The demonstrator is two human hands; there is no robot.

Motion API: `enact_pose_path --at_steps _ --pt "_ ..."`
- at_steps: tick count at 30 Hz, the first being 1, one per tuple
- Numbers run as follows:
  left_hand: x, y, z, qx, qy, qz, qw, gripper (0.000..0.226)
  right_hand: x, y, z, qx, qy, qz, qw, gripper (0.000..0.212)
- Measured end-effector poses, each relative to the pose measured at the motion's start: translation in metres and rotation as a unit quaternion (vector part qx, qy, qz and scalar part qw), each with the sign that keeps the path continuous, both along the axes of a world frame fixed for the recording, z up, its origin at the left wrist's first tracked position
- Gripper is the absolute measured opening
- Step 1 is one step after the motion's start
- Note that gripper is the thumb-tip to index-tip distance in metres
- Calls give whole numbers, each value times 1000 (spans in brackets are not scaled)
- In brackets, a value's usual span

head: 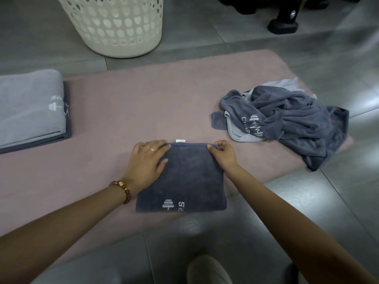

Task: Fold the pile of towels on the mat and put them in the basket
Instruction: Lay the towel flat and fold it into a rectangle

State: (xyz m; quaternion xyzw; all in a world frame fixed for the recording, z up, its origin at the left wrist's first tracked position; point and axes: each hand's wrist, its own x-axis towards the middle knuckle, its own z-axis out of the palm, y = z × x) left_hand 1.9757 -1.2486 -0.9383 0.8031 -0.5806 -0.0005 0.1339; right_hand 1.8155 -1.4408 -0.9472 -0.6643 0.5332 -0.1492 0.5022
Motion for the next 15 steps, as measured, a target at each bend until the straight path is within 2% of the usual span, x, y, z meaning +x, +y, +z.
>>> enact_pose_path --at_steps 2,4,5,7,9,10,11,15 --pt "-11 5 -11 81 7 -25 996 62 1 2 3 -20 20 11 1000 18" --pt "-11 9 -27 131 31 -12 991 74 -1 13 7 -131 87 43 987 22" --pt "-10 9 -31 138 35 -6 990 77 -1 21 9 -220 113 82 965 29" --pt "-6 7 -32 153 28 -15 988 81 0 41 13 -382 105 210 894 44" --pt "-1 4 -30 174 6 -34 984 83 -1 56 2 -470 112 334 809 57" --pt "2 2 -31 170 -7 -34 985 85 -2 59 -6 -477 138 369 786 61" --pt "4 0 -31 173 -3 -30 984 87 -3 58 -13 -459 167 385 783 64" --pt "11 -9 -27 178 37 -3 983 102 -2 52 -20 -367 235 397 808 69"
